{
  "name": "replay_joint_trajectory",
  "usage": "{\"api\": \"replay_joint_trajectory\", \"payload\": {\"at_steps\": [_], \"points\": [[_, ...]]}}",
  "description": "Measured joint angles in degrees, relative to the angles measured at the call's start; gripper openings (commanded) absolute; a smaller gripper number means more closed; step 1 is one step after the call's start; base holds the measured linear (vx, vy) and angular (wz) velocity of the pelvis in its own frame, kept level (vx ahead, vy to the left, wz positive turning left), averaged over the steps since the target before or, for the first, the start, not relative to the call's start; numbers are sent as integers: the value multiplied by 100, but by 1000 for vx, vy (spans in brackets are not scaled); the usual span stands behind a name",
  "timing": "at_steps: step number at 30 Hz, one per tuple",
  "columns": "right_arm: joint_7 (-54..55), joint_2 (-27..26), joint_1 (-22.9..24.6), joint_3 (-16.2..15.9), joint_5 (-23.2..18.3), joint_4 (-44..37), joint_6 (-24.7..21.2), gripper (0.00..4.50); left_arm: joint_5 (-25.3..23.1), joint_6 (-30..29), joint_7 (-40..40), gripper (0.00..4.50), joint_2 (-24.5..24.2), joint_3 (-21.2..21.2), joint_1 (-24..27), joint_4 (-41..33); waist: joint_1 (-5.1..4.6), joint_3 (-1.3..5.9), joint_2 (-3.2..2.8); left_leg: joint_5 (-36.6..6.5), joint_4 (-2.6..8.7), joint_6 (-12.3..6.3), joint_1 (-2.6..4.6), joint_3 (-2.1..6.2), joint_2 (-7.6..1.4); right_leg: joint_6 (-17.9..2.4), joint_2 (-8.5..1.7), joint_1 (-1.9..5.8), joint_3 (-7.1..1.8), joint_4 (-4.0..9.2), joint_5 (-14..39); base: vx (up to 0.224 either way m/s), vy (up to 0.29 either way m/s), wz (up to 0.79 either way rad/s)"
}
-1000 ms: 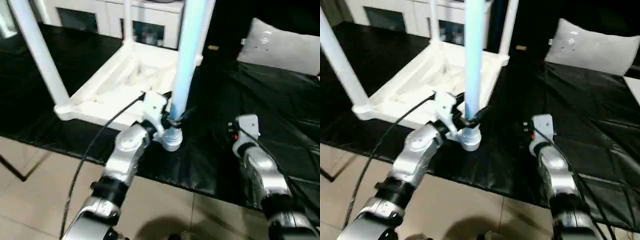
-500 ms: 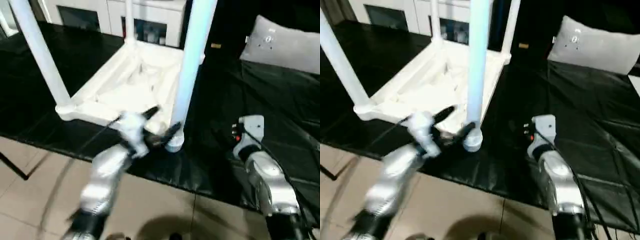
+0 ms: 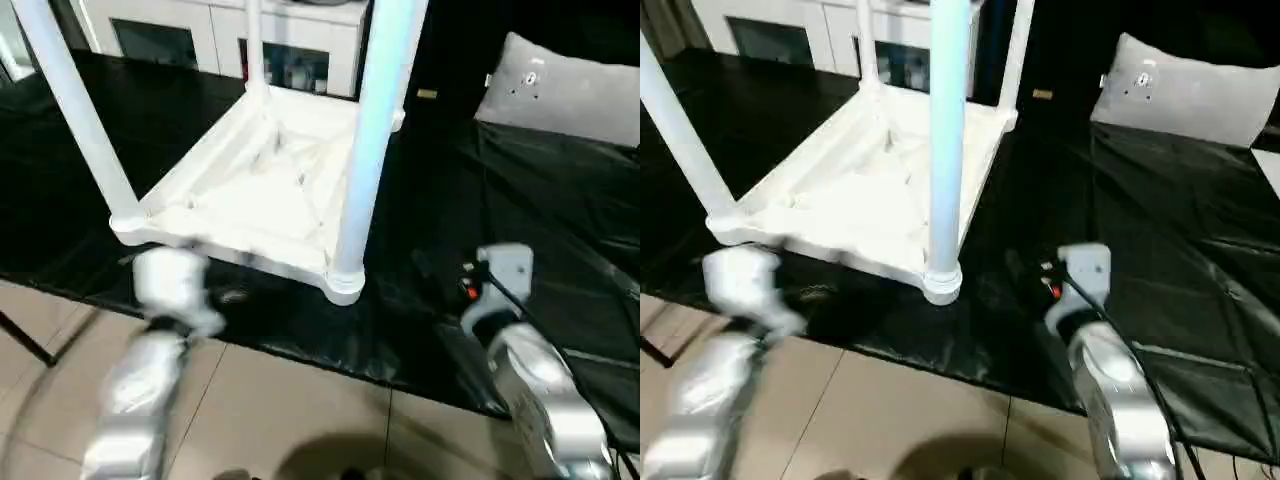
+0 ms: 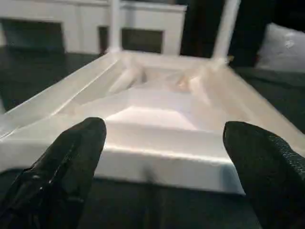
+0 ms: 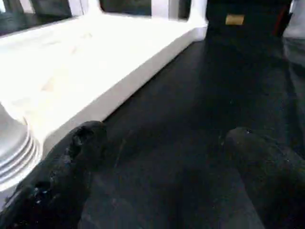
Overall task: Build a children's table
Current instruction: Rotate table base
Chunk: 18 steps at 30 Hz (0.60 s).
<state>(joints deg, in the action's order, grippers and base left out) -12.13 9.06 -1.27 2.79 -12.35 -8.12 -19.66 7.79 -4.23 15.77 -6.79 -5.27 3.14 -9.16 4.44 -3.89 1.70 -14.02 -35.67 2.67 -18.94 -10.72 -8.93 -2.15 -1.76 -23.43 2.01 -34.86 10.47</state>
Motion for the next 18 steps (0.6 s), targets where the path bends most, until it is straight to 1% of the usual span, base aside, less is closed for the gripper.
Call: {"api": "replay_joint_trajectory", "payload": {"at_steps": [1,2,3,4,5,6,7,8,9,10,11,12,13,14,16,17,18], "points": [[34,-24,8,-13,-31,-25,-7,450,-23,-104,-59,439,36,34,1,-42,110,3,-28,-53,-56,-86,9,-23,36,39,87,3,-220,-8,-24,-14,57,-35],[62,-37,21,-20,-30,-30,-1,450,-35,-154,-102,439,56,93,0,-88,221,6,-47,-101,-172,-147,21,27,86,67,106,7,-344,-16,-34,-7,120,-57],[86,-48,70,-23,-27,-57,9,450,-71,-169,-132,439,71,153,12,-137,330,4,-54,-157,-340,-228,22,150,141,114,153,9,-512,-8,-62,-7,120,-57],[105,-55,115,-33,-25,-73,13,450,-97,-178,-164,439,77,181,46,-183,385,3,-53,-178,-463,-210,-3,324,205,159,180,14,-663,-4,-87,-8,174,-69],[110,-56,174,-34,-25,-128,22,450,-138,-211,-217,439,90,192,76,-223,375,26,-110,-195,-474,-197,-80,587,245,232,149,29,-689,13,-111,-33,226,-36],[114,-53,227,-19,-25,-209,22,450,-160,-246,-245,439,115,202,65,-243,332,51,-192,-200,-332,-164,-124,701,189,297,144,18,-668,9,-119,-33,226,-36],[126,-96,248,-9,-24,-247,9,450,-198,-323,-288,439,105,182,87,-250,188,52,-199,-196,-358,-43,-130,633,240,278,30,26,-632,30,-103,-53,288,-2],[123,-115,248,-74,-24,-303,-1,450,-208,-387,-330,439,99,164,99,-253,50,58,-217,-189,-331,-96,-131,617,269,120,5,21,-554,61,-15,-36,291,1],[117,-136,252,-133,-25,-375,-19,450,-210,-461,-373,439,91,131,100,-260,-56,59,-240,-162,-309,-155,-160,615,285,-118,-62,20,-431,29,128,-36,291,1],[117,-154,265,-164,-26,-460,-46,450,-205,-555,-407,439,67,106,106,-311,-150,53,-263,-137,-296,-221,-194,608,319,-211,-154,40,-217,-65,192,-50,246,7],[124,-153,281,-159,-26,-506,-78,450,-212,-596,-425,439,35,91,106,-366,-192,71,-243,-128,-297,-247,-218,597,344,-210,-170,93,-110,-52,185,-61,191,-2],[136,-143,279,-151,-28,-527,-104,450,-219,-613,-441,439,39,66,105,-391,-222,81,-226,-121,-296,-259,-235,584,350,-147,-170,173,-119,27,122,-94,238,-2],[170,-146,289,-138,-34,-538,-134,450,-245,-670,-490,439,34,63,110,-420,-258,81,-218,-118,-295,-262,-243,563,357,-74,-231,205,-86,116,56,-56,126,-5],[175,-146,290,-128,-36,-534,-155,450,-248,-692,-503,439,34,61,111,-424,-282,80,-196,-118,-296,-262,-237,534,371,26,-277,215,-78,175,23,-66,72,-4],[208,-114,290,-119,12,-521,-139,450,-309,-585,-586,439,53,61,107,-420,-316,70,-165,-119,-266,-260,-206,493,388,279,-336,221,-76,187,135,-28,14,-2],[226,-95,288,-113,72,-519,-111,450,-362,-477,-634,439,70,63,104,-418,-334,70,-159,-119,-248,-259,-200,486,388,347,-349,221,-67,192,177,0,0,0],[228,-82,288,-94,91,-519,-85,450,-398,-367,-672,439,90,58,101,-417,-353,67,-158,-119,-235,-258,-200,485,387,363,-352,219,-61,199,189,0,0,0]]}}
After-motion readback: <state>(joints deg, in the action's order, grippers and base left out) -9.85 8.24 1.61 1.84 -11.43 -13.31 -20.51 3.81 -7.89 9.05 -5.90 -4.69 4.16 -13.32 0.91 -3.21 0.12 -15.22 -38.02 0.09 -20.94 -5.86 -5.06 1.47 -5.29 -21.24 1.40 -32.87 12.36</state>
